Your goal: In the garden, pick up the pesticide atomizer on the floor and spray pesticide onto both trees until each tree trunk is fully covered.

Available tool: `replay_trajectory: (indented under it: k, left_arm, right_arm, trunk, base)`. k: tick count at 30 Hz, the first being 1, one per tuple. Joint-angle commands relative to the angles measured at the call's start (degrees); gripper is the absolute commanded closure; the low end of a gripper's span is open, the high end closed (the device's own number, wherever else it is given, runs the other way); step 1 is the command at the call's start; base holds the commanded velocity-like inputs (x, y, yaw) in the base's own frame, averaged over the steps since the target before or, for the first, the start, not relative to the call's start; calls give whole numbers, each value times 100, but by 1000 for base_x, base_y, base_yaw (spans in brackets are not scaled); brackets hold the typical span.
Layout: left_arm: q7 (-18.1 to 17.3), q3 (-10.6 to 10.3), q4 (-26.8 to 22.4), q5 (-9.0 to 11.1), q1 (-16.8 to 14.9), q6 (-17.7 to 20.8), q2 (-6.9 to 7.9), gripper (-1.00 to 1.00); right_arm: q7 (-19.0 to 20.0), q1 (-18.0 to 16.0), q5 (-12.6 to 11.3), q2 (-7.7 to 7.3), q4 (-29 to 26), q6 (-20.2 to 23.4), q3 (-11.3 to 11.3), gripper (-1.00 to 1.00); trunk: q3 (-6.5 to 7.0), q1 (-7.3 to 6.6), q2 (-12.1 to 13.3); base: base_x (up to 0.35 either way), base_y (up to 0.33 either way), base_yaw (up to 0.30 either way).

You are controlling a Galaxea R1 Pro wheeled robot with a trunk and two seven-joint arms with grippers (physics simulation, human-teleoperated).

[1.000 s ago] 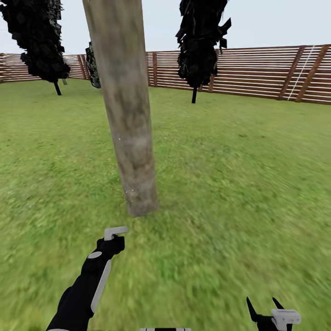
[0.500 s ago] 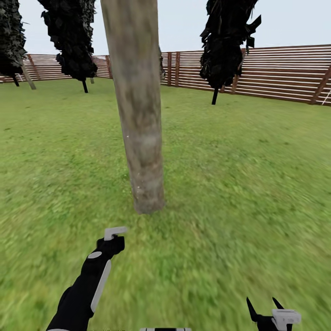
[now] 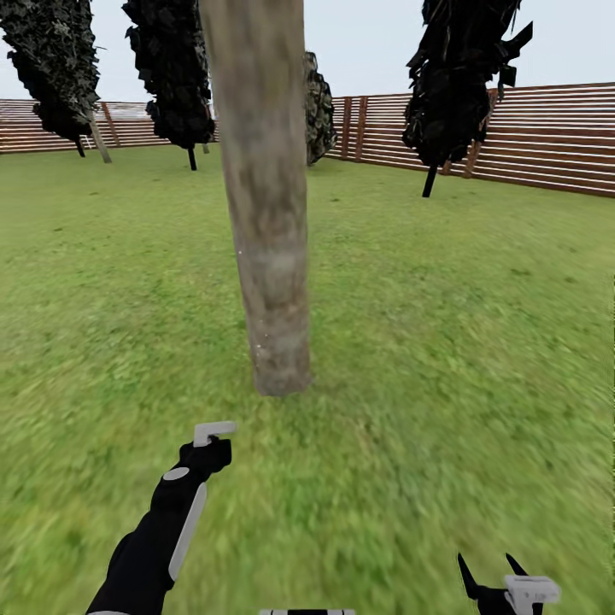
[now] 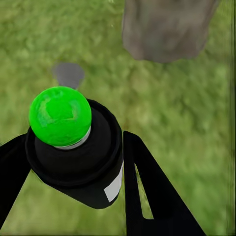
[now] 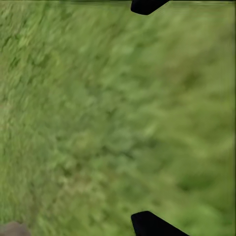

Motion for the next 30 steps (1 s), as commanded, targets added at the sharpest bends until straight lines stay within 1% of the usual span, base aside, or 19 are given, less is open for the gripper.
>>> replay_trajectory:
  k: [1,11,15,20,23,26,28,29,30]
  left_arm:
    - [0,-1,0,0,0,0,0,100]
    - [0,-5,0,1,0,0,0,100]
    - [0,1,3,-1,0,0,0,100]
    - [0,1,8,1,0,0,3,100]
    - [5,-18,65,-11,-24,8,-4,100]
    - [59,-44,388,-21,-130,42,-48,100]
    - [69,-60,529,-13,-353,71,-120,100]
    - [70,-116,603,-10,-516,88,-161,100]
    - [70,-240,693,-9,-675,99,-187,100]
  right_arm:
    - [0,0,-1,0,8,0,-1,-100]
    - [0,0,-1,0,13,-4,-1,-100]
    - [0,0,-1,0,13,-3,-1,-100]
    - [0,-1,-8,0,13,-8,-1,-100]
    - [0,0,-9,0,13,-9,-1,-100]
    - [0,0,-9,0,13,-14,-1,-100]
    - [0,0,-9,0,10,-16,-1,-100]
    - [0,0,-9,0,7,-15,-1,-100]
    - [0,0,-9,0,5,-15,-1,-100]
  trunk:
    - [0,0,0]
    - [0,0,0]
    - [0,0,0]
    - [0,0,0]
    - [0,0,0]
    - [0,0,0]
    - [0,0,0]
    - [0,0,0]
    - [0,0,0]
  base:
    - [0,-274,6]
    - [0,-274,1]
    - [0,-258,133]
    - [0,-55,258]
    - [0,-6,108]
    - [0,-1,19]
    - [0,0,4]
    - [0,0,2]
    - [0,0,0]
